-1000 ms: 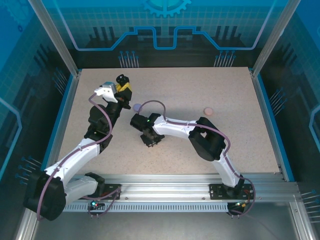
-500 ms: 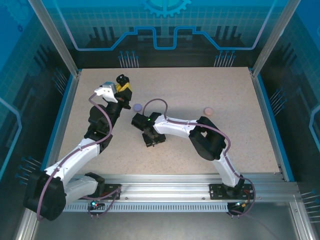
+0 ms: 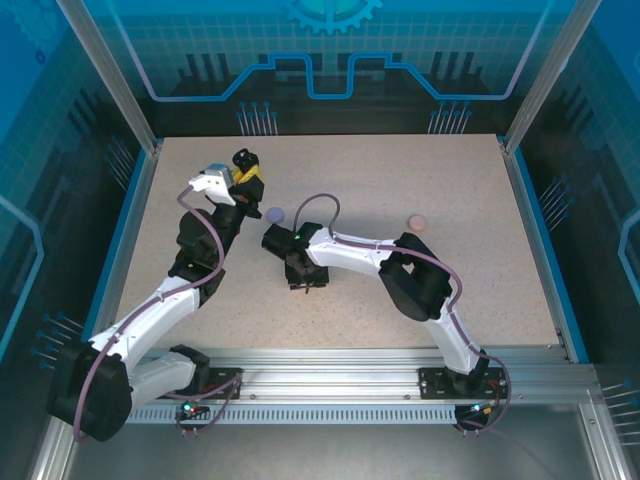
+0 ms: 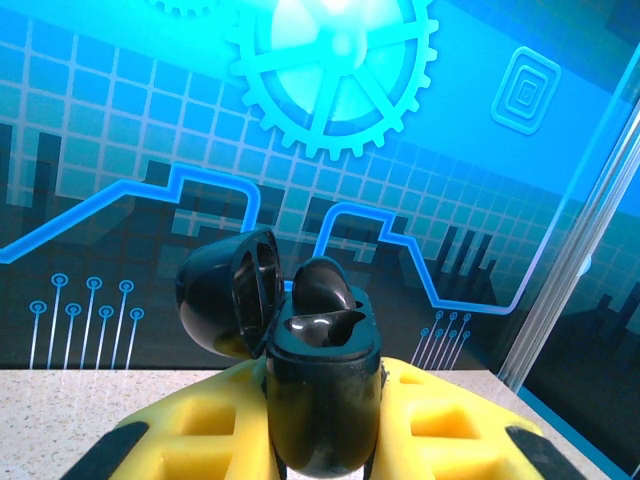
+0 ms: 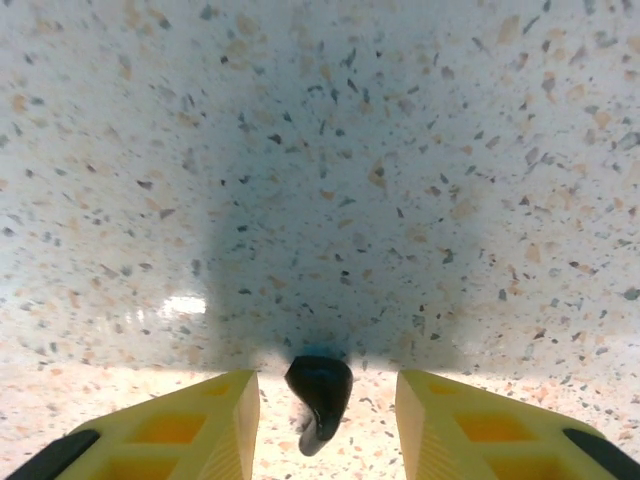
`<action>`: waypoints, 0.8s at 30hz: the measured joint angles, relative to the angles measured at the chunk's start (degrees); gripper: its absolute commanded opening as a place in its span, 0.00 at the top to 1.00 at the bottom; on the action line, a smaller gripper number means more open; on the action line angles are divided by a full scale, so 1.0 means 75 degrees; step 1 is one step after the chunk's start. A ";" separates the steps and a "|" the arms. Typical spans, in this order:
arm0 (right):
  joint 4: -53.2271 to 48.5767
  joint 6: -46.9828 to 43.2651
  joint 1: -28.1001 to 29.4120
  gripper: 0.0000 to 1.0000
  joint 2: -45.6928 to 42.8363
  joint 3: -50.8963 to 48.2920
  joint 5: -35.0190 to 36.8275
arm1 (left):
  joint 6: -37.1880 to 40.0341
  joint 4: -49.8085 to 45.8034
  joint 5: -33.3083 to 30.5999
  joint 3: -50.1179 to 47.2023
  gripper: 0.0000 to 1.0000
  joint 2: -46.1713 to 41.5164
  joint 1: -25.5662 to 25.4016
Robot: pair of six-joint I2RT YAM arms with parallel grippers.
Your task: Insert the wireless bluetooth earbuds into the charging case
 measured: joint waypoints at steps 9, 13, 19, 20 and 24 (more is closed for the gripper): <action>-0.0012 0.0504 -0.0122 0.63 0.0052 0.0201 -0.0032 | 0.0000 0.0003 0.0023 0.0000 1.00 0.0000 0.0000; -0.0017 0.0702 -0.0146 0.64 0.0146 0.0221 -0.0093 | 0.0000 0.0003 0.0023 0.0000 1.00 0.0000 0.0000; -0.0015 0.0863 -0.0146 0.66 0.0242 0.0221 -0.0233 | 0.0000 0.0003 0.0023 0.0000 1.00 0.0000 0.0000; -0.0012 0.0880 -0.0146 0.66 0.0248 0.0221 -0.0236 | 0.0000 0.0003 0.0023 0.0000 1.00 0.0000 0.0000; -0.0015 0.0912 -0.0143 0.66 0.0271 0.0221 -0.0286 | 0.0000 0.0003 0.0023 0.0000 1.00 0.0000 0.0000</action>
